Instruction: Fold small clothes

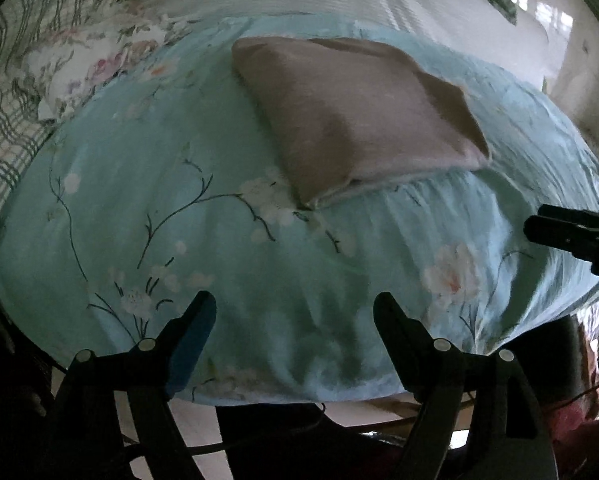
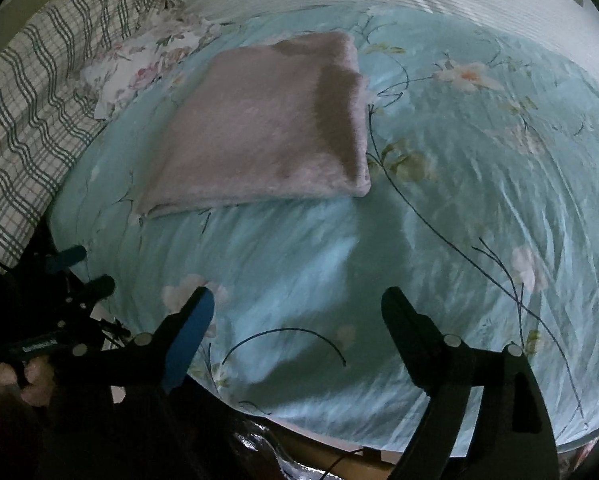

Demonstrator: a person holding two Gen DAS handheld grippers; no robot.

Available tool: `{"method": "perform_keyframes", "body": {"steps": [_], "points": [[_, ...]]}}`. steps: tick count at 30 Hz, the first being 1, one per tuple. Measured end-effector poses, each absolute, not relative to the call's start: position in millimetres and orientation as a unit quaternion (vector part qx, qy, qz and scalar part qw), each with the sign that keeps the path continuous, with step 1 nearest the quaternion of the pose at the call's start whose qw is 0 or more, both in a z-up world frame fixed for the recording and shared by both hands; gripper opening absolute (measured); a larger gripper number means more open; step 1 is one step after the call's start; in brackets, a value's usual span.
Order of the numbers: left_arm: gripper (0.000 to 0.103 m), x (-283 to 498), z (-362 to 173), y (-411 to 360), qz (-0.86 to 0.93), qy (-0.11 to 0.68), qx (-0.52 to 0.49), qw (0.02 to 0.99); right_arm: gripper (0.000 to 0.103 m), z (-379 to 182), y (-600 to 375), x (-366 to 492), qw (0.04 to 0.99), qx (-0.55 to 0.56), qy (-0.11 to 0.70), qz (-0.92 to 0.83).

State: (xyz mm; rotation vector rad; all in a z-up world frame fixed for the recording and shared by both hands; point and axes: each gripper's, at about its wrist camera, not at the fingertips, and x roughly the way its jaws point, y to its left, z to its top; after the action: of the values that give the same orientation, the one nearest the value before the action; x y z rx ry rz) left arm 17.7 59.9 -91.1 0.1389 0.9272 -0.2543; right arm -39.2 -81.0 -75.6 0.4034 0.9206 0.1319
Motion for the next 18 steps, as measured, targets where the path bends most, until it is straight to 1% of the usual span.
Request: {"method": "perform_keyframes", "body": {"steps": [4,5,7,8,10,13,18], "points": [[0.082,14,-70,61,-0.119,0.424,0.082,0.894,0.087,-59,-79,-39,0.878,0.179,0.438,0.074],[0.082,13,-62,62,-0.119,0.417,0.085,0.897,0.089,-50,-78,-39,0.882,0.171,0.432,0.076],[0.083,13,-45,64,-0.124,0.403,0.091,0.902,0.096,-38,-80,-40,0.889,0.164,0.420,0.078],[0.084,11,-36,64,-0.124,0.392,0.097,0.906,0.102,-32,-80,-40,0.892,0.163,0.413,0.079],[0.091,9,-21,64,-0.116,0.372,0.110,0.914,0.103,-23,-81,-40,0.897,0.165,0.402,0.084],[0.098,9,-11,60,-0.116,0.357,0.119,0.919,0.103,-23,-82,-35,0.895,0.170,0.403,0.087],[0.100,28,-22,54,-0.126,0.379,0.114,0.910,0.103,-42,-81,-23,0.884,0.178,0.425,0.082]]}}
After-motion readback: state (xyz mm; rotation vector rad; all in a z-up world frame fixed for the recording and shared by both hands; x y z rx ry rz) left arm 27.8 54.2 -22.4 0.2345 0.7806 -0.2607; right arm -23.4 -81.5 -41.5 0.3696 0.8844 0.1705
